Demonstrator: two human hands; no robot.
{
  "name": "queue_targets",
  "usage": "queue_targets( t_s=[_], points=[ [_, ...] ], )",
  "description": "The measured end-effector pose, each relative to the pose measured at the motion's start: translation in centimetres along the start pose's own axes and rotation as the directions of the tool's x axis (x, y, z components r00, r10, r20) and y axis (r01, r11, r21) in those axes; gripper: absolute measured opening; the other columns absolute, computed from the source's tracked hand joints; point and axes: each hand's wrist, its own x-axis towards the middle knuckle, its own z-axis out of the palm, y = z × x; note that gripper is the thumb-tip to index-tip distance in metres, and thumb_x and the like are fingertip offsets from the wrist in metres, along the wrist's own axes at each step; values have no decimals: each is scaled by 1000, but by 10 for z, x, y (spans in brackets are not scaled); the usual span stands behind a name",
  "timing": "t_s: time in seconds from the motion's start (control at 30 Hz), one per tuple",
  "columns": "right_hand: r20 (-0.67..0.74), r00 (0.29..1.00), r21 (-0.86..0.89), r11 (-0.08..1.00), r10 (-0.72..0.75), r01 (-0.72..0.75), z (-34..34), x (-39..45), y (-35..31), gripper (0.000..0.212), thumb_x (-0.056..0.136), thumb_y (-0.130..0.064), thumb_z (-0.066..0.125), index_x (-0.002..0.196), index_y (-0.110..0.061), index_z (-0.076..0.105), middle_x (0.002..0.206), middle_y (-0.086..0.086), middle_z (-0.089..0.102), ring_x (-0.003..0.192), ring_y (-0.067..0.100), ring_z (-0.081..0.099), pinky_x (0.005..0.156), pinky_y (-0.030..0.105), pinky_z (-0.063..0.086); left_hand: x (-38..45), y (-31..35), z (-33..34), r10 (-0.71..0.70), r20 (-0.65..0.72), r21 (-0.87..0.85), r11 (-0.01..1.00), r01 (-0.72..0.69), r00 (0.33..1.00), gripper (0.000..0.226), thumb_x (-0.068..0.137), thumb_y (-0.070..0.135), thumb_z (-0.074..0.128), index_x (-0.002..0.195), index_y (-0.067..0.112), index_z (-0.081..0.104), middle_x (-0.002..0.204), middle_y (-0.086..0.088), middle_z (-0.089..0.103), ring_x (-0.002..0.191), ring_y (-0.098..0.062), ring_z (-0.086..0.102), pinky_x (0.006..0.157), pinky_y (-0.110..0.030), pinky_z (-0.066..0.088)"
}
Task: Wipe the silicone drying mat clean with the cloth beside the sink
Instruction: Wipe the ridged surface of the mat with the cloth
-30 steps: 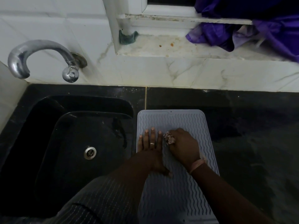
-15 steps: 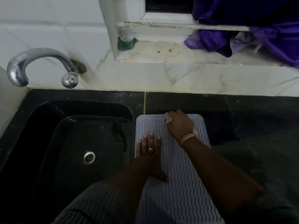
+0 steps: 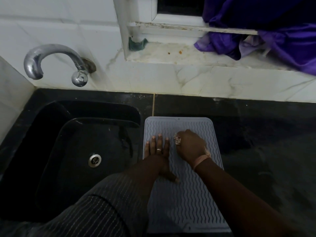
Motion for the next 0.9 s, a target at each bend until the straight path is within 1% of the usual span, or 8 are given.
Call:
queue_targets(
  t_s=[0.07,0.27,0.5,0.63,0.77,0.9],
  points=[
    [3,1000,-3,1000,0,0,2,-14,0,22,97,-37,54,100,-20,67,101,3,63,87,21,63,76,39,57,0,0,1,-1,-15,3,1000,1,1000,162,57,85,74,142,21,-48,136,-12,-64,123,-35,-60,106,-54,-35],
    [15,1000,19,1000,1,-1,7,-49,-1,20,96,-32,54,100,-17,68,103,7,64,89,24,64,75,37,55,-2,-2,4,6,-38,10,1000,-5,999,160,57,89,70,142,22,-48,138,-13,-62,125,-37,-59,106,-53,-34],
    [13,999,28,999,34,-35,13,-87,-4,18,93,-26,56,98,-15,69,103,7,65,92,26,66,73,35,53,-4,-4,11,30,-89,3,1000,-30,996,162,55,90,70,142,21,-48,139,-13,-62,128,-37,-57,114,-57,-28],
    [22,999,48,998,40,-41,17,-108,-4,19,91,-34,63,95,-16,69,102,5,65,90,24,66,72,34,53,0,-8,15,51,-123,7,999,-51,991,165,50,93,69,143,21,-47,143,-13,-60,131,-37,-55,116,-58,-25],
    [20,999,53,998,38,-39,20,-127,-3,20,92,-36,61,96,-18,69,102,4,64,91,23,65,72,34,53,0,-10,11,61,-79,21,998,-59,995,167,49,92,70,141,21,-49,141,-13,-61,131,-38,-55,116,-58,-25],
    [-1,999,37,999,34,-34,23,-141,-2,17,92,-29,58,97,-17,70,101,5,64,91,24,65,69,32,48,-3,-9,5,45,-21,31,999,-44,999,165,53,87,74,140,21,-50,140,-12,-61,132,-39,-52,117,-57,-23]
  ],
)
